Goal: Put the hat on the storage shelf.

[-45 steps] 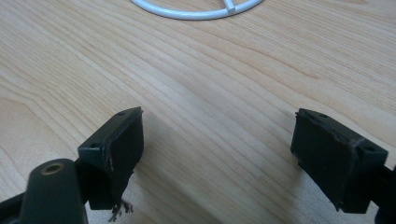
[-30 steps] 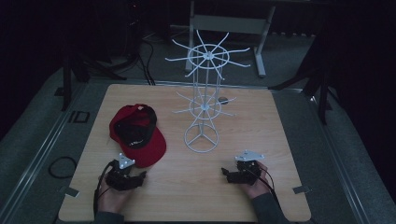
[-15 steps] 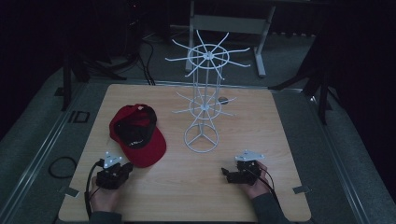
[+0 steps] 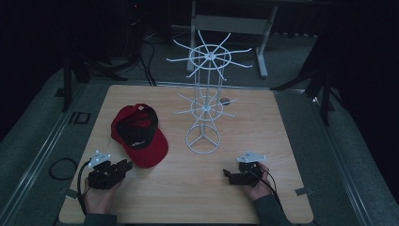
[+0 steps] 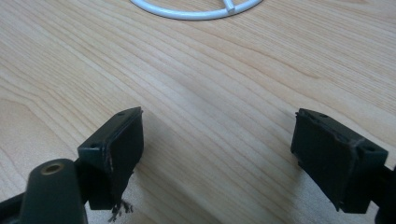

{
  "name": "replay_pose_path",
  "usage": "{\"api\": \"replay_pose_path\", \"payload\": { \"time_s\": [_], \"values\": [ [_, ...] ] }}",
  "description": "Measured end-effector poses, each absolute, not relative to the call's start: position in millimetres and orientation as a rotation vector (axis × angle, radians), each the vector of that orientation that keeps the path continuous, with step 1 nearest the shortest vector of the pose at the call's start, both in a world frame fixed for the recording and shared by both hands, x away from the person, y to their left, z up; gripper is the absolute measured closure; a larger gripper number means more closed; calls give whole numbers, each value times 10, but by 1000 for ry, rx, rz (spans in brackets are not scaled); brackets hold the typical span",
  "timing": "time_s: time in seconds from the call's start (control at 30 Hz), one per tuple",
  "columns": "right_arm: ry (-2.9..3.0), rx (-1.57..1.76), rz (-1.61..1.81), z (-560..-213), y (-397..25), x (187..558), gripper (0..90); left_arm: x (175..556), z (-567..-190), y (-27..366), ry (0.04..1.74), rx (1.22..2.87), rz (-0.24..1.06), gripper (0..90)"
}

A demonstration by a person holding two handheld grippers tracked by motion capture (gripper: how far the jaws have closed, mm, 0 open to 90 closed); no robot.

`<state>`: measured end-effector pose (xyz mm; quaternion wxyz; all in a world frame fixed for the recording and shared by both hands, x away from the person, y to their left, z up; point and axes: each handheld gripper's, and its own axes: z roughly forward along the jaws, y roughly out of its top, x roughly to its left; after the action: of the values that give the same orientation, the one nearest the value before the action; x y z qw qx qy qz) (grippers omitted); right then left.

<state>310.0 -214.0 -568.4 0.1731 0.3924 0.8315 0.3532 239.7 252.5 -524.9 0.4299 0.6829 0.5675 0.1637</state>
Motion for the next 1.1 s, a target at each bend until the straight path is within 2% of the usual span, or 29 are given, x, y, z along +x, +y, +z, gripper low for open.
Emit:
{"api": "replay_pose_path", "payload": {
  "time_s": [0.17, 0.47, 0.83, 1.1],
  "values": [
    [2358, 1113, 1002, -5684, -2140, 3100, 168, 2413, -5198, 2509, 1404, 1740, 417, 630],
    [2358, 1113, 1002, -5684, -2140, 3100, 169, 2504, -5179, 2507, 1420, 1760, 355, 535],
    [2358, 1112, 1001, -5684, -2140, 3100, 169, 2706, -5255, 2480, 1472, 1748, 283, 474],
    [2358, 1112, 1001, -5684, -2140, 3100, 169, 2806, -5318, 2420, 1484, 1775, 276, 453]
  ]
}}
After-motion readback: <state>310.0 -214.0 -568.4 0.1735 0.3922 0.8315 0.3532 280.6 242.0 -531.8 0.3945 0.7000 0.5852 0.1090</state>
